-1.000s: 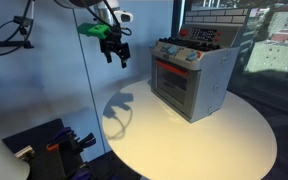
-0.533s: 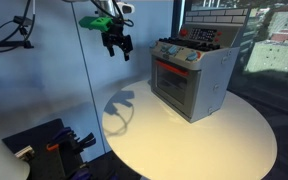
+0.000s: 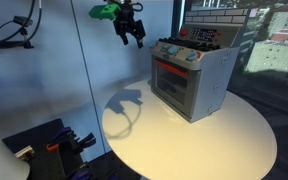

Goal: Turn the knob of the stove on the right in an anticlockwise direction

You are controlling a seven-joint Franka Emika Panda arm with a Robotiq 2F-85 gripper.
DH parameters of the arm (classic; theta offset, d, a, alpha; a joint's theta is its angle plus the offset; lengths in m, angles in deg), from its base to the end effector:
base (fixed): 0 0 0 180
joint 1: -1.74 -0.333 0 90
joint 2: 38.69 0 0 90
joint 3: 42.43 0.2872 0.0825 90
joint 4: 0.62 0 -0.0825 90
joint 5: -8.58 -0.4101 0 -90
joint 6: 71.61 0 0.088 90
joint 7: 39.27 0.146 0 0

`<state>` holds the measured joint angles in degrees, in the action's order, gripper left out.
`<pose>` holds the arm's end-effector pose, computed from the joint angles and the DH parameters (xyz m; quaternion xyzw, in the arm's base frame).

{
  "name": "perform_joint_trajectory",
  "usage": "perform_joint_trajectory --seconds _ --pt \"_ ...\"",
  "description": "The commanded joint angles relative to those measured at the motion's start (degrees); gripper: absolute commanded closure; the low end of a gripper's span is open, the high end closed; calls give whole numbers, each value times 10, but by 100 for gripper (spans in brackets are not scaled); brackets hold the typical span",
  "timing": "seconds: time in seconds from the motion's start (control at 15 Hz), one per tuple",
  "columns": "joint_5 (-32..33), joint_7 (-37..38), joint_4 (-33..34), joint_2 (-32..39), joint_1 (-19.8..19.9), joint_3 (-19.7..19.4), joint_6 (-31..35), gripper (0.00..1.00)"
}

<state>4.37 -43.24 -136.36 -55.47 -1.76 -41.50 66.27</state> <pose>0.5237 0.0429 0.3959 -0.9848 -0.0495 -0.1642 0.0271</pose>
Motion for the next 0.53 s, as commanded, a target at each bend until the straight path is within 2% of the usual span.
perform_joint_trajectory --seconds 0.0,0.47 --pt "28 42 15 9 26 2 39 0" --pt "62 105 16 20 63 1 118 0"
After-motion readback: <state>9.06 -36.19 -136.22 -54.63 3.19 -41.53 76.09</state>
